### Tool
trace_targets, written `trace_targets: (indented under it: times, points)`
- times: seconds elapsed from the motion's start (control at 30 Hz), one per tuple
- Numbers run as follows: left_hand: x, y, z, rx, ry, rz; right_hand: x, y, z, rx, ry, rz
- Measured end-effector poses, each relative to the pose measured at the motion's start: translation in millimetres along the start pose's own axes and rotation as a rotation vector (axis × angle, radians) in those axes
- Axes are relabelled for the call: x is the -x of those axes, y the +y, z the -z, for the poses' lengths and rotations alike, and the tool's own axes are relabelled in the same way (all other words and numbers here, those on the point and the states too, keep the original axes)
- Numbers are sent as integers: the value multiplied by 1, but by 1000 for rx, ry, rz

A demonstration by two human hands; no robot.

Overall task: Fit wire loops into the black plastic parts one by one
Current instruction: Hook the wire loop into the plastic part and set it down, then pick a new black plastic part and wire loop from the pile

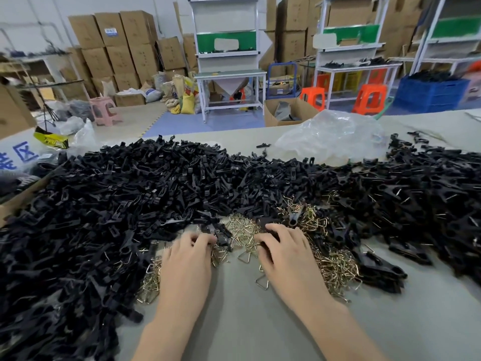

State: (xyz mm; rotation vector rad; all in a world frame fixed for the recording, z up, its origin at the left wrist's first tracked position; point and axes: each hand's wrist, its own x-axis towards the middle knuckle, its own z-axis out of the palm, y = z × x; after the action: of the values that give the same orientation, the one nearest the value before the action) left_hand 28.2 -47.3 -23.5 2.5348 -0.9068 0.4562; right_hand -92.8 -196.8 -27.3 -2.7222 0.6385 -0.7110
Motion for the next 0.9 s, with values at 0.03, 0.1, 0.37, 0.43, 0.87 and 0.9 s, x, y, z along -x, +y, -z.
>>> trace_targets:
  times: [0.03, 0.1, 0.37, 0.43, 0.87, 0.9]
  points:
    - [0, 1, 0, 29, -6, -7, 0, -1, 0, -9, 19, 3]
    - [0, 3, 1, 104, -27, -41, -2, -5, -1, 13, 23, 34]
    - [3, 10, -1, 415, -151, -117, -22, -32, -13, 114, -65, 36]
    - [3, 9, -2, 436, -138, -79, -20, -31, -16, 105, -16, 55]
    - [0, 13, -1, 601, 49, 52, -14, -19, -12, -205, 144, 8]
    - [0, 15, -1, 583, 49, 38, -13, -17, -10, -198, 144, 4]
